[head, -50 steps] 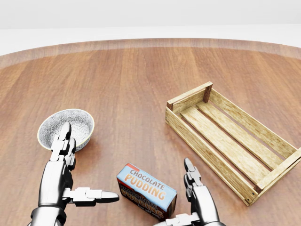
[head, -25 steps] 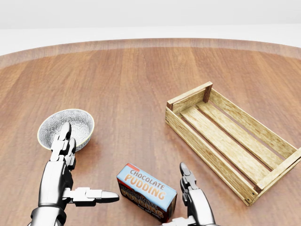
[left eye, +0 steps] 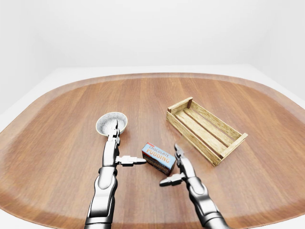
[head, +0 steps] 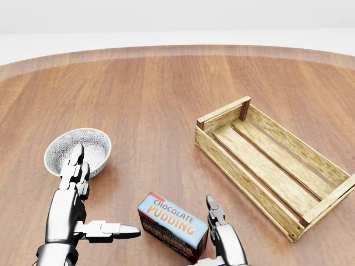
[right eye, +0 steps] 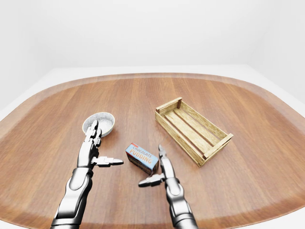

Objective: Pick up the chocolate pudding and put it in the tray.

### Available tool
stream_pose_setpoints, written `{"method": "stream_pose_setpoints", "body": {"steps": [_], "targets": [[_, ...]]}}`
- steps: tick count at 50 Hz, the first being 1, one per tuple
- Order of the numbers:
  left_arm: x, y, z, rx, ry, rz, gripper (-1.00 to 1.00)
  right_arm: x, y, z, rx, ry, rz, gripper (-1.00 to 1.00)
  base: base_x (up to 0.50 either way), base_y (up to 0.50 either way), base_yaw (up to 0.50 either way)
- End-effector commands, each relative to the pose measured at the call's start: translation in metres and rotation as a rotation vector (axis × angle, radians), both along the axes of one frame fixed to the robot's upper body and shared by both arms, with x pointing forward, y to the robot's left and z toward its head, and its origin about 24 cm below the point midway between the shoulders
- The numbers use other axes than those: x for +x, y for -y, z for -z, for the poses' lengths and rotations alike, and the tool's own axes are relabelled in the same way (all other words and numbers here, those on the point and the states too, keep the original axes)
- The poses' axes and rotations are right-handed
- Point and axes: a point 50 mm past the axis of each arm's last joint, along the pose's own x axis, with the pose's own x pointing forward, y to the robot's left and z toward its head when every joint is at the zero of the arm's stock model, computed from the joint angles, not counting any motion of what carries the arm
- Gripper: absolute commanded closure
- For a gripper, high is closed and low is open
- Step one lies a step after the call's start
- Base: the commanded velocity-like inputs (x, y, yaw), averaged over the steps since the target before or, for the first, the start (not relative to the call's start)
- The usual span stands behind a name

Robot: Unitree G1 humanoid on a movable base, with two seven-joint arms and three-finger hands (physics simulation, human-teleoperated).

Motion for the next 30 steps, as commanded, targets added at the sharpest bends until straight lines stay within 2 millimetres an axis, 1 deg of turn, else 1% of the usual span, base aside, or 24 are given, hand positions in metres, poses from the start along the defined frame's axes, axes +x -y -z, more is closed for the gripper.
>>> {"method": "stream_pose_setpoints", "body": {"steps": [1, 5, 6, 7, 8, 9, 13, 30], "targets": [[0.0003, -0.0002, 0.0008, -0.007, -0.007, 0.002, -1.0, 0.0023, -0.0015, 0.006, -0.014, -0.031, -0.001, -1.0, 0.0, 0.0, 0.0], [0.0003, -0.0002, 0.0008, -0.007, -0.007, 0.002, -1.0, 0.0021, -0.002, 0.0065, -0.015, -0.033, -0.002, -1.0, 0.0, 0.0, 0.0], [0.0003, -0.0002, 0.0008, -0.006, -0.008, 0.002, -1.0, 0.0008, -0.0022, 0.0081, -0.018, -0.04, -0.006, -0.58, 0.0, 0.0, 0.0], [0.0003, -0.0001, 0.0008, -0.007, -0.008, 0.003, -1.0, 0.0003, -0.0023, 0.0085, -0.018, -0.042, -0.006, 0.32, 0.0, 0.0, 0.0], [0.0003, -0.0002, 0.0008, -0.007, -0.008, 0.002, -1.0, 0.0002, -0.0024, 0.0082, -0.017, -0.041, -0.006, 0.85, 0.0, 0.0, 0.0], [0.0003, -0.0002, 0.0008, -0.006, -0.008, 0.002, -1.0, 0.0001, -0.0024, 0.008, -0.017, -0.04, -0.007, 1.0, 0.0, 0.0, 0.0], [0.0003, -0.0002, 0.0008, -0.007, -0.008, 0.002, -1.0, -0.0005, -0.0025, 0.0105, -0.018, -0.052, -0.008, 1.0, 0.0, 0.0, 0.0], [0.0003, -0.0002, 0.0008, -0.007, -0.008, 0.002, -1.0, -0.0006, -0.0027, 0.0025, -0.003, -0.013, -0.01, 1.0, 0.0, 0.0, 0.0]]}}
